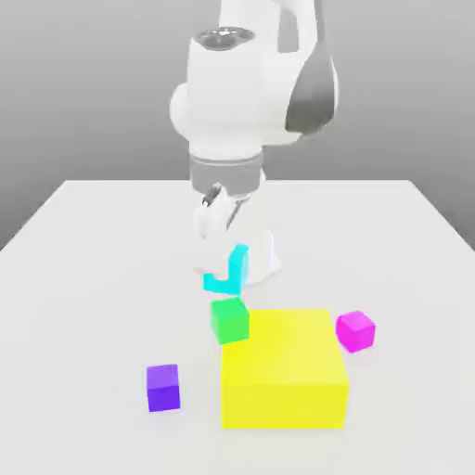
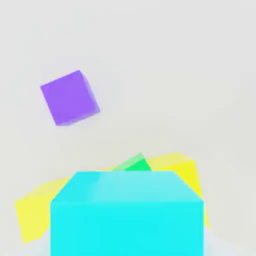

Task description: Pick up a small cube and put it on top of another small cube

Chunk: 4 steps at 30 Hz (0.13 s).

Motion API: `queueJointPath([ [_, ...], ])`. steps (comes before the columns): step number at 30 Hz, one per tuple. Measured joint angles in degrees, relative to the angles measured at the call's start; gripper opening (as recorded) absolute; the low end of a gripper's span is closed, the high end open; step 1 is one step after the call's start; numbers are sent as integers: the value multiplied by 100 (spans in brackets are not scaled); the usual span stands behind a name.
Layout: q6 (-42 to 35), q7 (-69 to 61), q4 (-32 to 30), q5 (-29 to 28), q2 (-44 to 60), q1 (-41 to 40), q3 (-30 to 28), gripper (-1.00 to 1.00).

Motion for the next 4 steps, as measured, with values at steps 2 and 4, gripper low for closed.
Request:
queueJointPath([
  [2,212,6,-46,6,166,-4,25,100],
  [4,212,6,-46,6,166,-4,25,100],
])
